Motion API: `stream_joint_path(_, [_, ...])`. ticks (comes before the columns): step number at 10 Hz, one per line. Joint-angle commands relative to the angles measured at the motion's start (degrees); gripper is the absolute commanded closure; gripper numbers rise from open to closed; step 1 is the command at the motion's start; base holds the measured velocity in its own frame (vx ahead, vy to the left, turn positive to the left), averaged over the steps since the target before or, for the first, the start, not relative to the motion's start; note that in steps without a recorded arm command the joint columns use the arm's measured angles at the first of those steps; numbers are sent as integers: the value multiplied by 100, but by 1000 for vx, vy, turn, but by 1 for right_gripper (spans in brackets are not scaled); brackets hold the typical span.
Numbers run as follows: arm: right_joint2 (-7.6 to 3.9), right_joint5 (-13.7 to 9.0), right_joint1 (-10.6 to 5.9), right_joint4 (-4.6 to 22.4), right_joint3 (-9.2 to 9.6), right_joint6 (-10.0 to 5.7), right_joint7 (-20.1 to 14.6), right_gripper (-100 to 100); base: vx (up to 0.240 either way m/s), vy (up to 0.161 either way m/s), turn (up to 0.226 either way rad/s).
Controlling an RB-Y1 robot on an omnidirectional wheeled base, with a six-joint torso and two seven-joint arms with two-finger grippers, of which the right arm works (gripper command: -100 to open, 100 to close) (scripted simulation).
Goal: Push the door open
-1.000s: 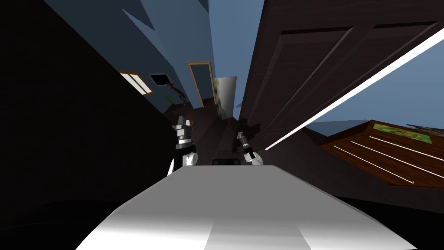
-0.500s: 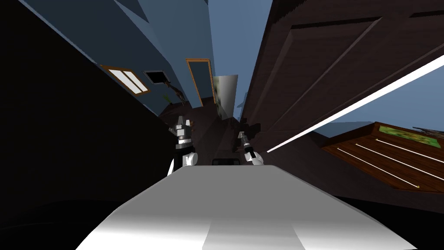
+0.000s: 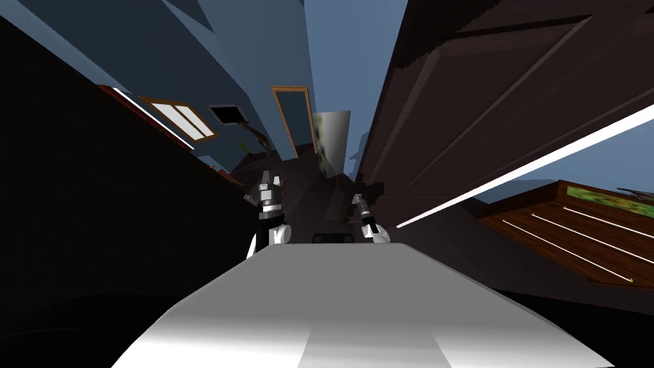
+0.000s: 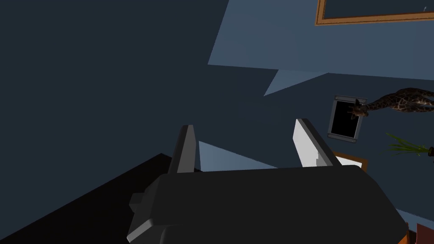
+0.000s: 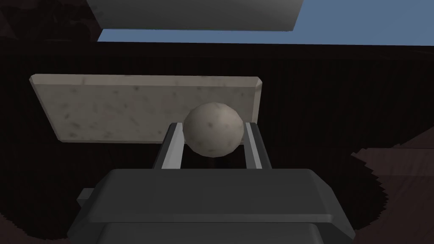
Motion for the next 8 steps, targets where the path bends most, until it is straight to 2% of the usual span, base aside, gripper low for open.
stream_joint_path(1, [-82, -101, -85, 74, -167, -9, 69, 100, 193, 82, -55])
stream_joint_path(4, [-105, -230, -85, 79, -357, 23, 160, 100, 188, 78, -68])
stream_joint_path(5, [-105, -230, -85, 122, -357, 23, 160, 100, 136, 37, -13])
stream_joint_path(6, [-114, -295, -85, 81, -453, 40, 207, 100, 153, 59, -70])
stream_joint_path(7, [-114, -295, -85, 81, -453, 40, 207, 100, 128, 58, -62])
stream_joint_path(8, [-122, -360, -84, 83, -549, 56, 253, 100, 154, 53, -82])
